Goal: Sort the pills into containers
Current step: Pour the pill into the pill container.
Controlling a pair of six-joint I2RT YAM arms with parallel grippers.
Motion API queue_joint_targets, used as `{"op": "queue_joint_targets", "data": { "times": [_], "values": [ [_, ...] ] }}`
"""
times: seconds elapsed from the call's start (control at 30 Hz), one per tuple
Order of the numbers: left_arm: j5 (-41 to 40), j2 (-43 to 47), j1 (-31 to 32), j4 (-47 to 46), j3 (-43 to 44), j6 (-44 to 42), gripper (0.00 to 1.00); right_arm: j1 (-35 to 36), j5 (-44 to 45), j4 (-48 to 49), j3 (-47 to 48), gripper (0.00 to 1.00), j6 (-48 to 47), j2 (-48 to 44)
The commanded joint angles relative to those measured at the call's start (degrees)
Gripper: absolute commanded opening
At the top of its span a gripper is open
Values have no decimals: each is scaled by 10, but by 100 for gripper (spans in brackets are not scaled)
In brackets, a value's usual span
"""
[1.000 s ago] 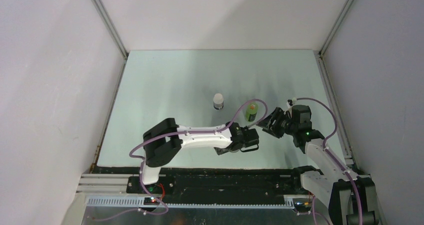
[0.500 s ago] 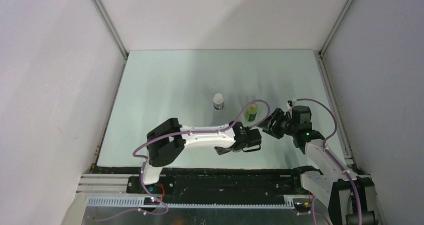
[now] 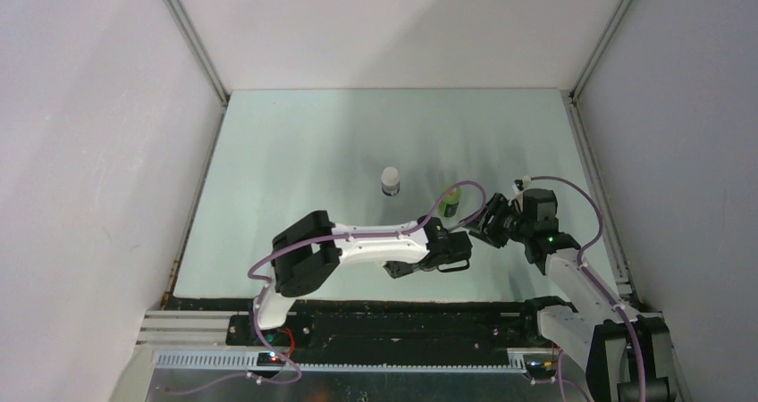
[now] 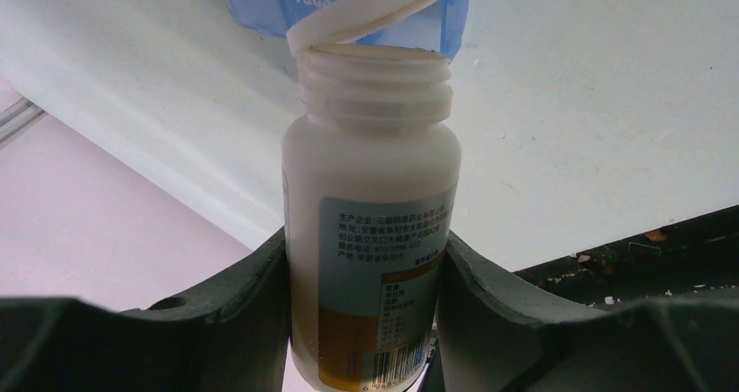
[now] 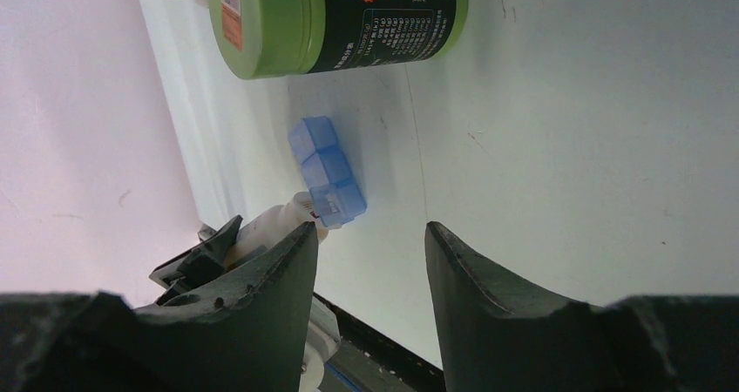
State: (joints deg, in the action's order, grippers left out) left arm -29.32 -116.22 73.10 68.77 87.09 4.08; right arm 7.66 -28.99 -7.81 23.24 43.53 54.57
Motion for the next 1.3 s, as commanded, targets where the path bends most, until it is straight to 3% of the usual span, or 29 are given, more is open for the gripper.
{"op": "queue_joint_targets", "data": {
  "times": [0.0,0.73,1.27],
  "values": [
    [0,-8,5,35,37,8,0,-4,-7,12,-3,53,2,0],
    [1,-29,3,69,63,-37,0,-9,-8,12,-3,52,-3,-1],
    [-51,-47,-14,92,110,-37,0,-10,-2,4,-3,52,-10,-2]
  ]
}}
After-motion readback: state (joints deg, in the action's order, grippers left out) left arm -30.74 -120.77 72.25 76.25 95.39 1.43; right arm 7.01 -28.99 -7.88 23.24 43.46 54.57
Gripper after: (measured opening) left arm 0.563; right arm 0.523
